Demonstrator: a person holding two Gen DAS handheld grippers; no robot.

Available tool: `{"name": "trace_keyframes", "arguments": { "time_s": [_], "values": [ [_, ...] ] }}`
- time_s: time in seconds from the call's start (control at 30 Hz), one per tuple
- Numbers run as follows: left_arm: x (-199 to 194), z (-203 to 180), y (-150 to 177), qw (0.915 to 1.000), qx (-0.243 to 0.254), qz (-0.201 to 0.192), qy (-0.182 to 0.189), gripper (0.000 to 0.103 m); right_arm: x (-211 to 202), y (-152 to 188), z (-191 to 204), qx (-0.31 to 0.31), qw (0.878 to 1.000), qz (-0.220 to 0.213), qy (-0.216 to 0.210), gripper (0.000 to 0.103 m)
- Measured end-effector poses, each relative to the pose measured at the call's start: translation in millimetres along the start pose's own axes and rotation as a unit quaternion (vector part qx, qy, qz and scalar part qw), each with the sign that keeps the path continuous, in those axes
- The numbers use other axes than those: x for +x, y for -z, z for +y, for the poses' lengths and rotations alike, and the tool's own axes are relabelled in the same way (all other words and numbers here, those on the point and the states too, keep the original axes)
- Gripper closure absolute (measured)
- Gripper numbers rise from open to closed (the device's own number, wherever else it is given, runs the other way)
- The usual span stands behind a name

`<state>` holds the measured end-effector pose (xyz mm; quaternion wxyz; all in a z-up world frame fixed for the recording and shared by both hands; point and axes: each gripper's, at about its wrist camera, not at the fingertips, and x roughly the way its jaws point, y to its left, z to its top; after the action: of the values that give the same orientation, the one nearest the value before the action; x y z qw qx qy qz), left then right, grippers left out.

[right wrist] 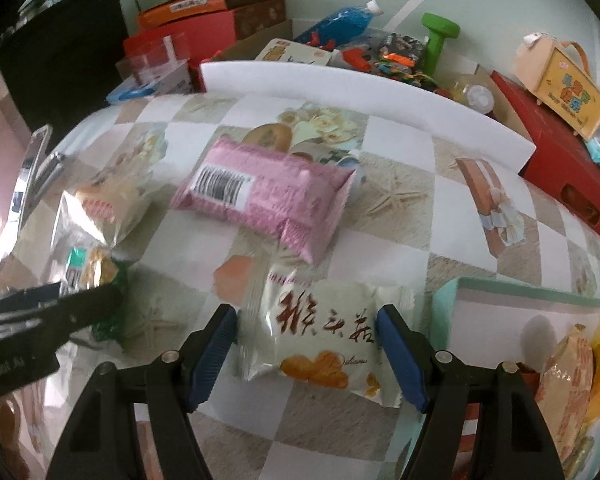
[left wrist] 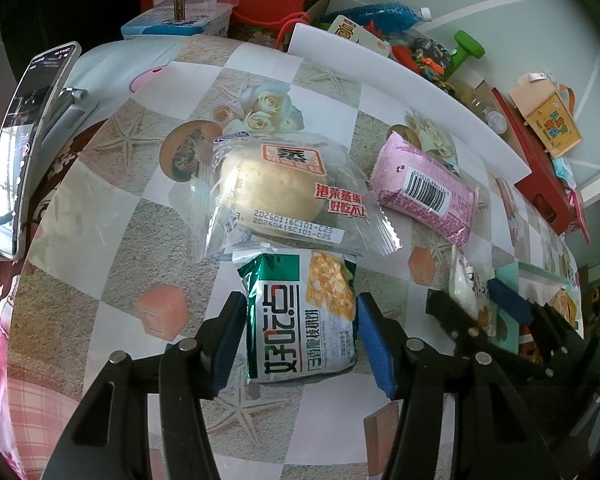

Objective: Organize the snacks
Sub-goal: 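Lift and carry the biscuit pack and white pack over the tray with both tools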

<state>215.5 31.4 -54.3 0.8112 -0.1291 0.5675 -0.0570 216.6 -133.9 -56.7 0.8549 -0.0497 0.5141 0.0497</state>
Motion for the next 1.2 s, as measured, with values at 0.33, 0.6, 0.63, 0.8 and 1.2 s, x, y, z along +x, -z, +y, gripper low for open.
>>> {"name": "trace_keyframes", "arguments": {
  "time_s": [0.33, 0.6, 0.63, 0.8, 1.2],
  "values": [
    [-0.4, 1.4, -0.3, 1.0, 0.002, -0.002, -0.002, 0.046, -2.5, 6.7, 1.7, -0.002, 1.0, -0.007, 0.003, 0.039],
    [2.8, -8.6, 1.8, 0.9997, 0.02, -0.002, -0.015, 0.048, -5.9, 10.4, 0.3, 0.006, 1.0, -0.012, 0.001, 0.041],
    [3.2, -8.9, 2.0, 0.9997, 0.02, -0.001, -0.015, 0.048, -6.5, 11.4, 0.0, 0.007, 1.0, -0.012, 0.0, 0.041],
    [3.1, -11.8, 5.2, 0.9996, 0.023, 0.002, -0.013, 0.052, -11.9, 19.0, -3.6, 0.019, 1.0, -0.014, -0.007, 0.041],
    [0.1, -14.6, 18.0, 0.9996, 0.026, 0.007, -0.004, 0.053, -36.5, 38.8, -1.5, 0.051, 0.998, -0.025, -0.023, 0.041]
  ]
}}
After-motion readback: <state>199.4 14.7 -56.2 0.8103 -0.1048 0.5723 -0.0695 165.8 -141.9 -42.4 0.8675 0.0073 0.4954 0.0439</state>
